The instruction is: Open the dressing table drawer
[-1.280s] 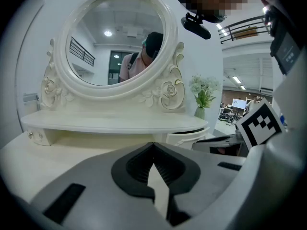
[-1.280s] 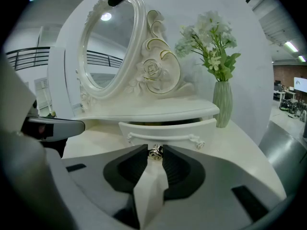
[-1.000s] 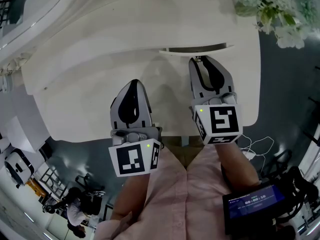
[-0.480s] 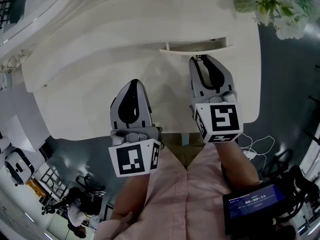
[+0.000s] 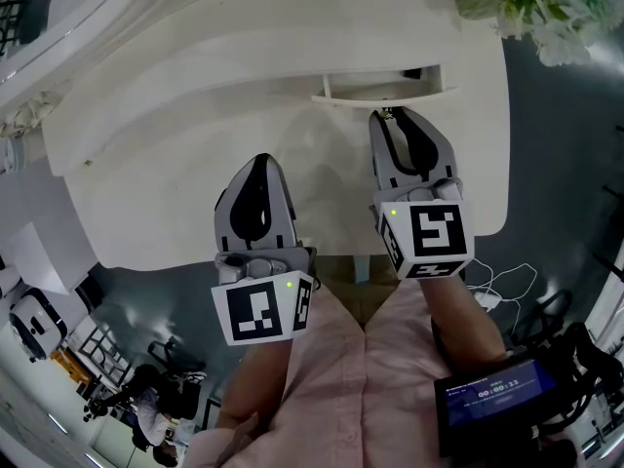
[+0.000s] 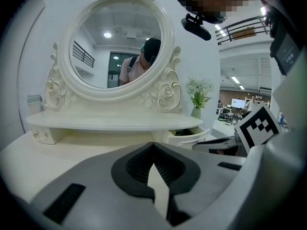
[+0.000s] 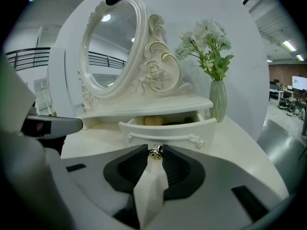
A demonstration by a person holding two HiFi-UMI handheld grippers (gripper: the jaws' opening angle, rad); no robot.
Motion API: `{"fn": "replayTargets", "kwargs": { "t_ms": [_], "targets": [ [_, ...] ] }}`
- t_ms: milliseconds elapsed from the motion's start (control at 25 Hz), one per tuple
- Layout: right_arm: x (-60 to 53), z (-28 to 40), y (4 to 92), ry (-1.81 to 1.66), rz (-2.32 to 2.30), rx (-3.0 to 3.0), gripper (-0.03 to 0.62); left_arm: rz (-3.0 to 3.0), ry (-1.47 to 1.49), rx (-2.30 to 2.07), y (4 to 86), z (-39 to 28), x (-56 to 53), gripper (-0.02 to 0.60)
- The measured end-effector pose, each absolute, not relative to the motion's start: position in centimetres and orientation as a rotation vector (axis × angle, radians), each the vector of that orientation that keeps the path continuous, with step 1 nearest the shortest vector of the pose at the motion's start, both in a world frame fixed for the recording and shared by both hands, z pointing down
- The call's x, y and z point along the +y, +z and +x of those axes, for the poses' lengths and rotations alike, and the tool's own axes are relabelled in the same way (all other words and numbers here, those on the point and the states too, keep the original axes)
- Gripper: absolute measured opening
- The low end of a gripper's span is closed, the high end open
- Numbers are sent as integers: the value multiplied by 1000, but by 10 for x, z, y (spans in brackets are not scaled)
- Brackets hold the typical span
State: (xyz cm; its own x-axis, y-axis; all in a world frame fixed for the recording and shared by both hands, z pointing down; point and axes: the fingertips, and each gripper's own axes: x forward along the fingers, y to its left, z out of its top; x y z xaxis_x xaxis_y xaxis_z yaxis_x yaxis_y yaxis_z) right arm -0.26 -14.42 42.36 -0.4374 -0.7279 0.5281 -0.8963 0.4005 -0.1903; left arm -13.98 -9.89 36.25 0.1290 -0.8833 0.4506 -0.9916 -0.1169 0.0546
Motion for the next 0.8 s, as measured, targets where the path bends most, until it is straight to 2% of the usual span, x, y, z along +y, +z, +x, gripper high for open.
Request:
{"fn": "replayTargets", "kwargs": {
  "t_ms": [800],
  "targets": [
    [-124,0,423,651,1397,-2301,107,2090,441,-1808,360,-133,-87,21]
  ]
}}
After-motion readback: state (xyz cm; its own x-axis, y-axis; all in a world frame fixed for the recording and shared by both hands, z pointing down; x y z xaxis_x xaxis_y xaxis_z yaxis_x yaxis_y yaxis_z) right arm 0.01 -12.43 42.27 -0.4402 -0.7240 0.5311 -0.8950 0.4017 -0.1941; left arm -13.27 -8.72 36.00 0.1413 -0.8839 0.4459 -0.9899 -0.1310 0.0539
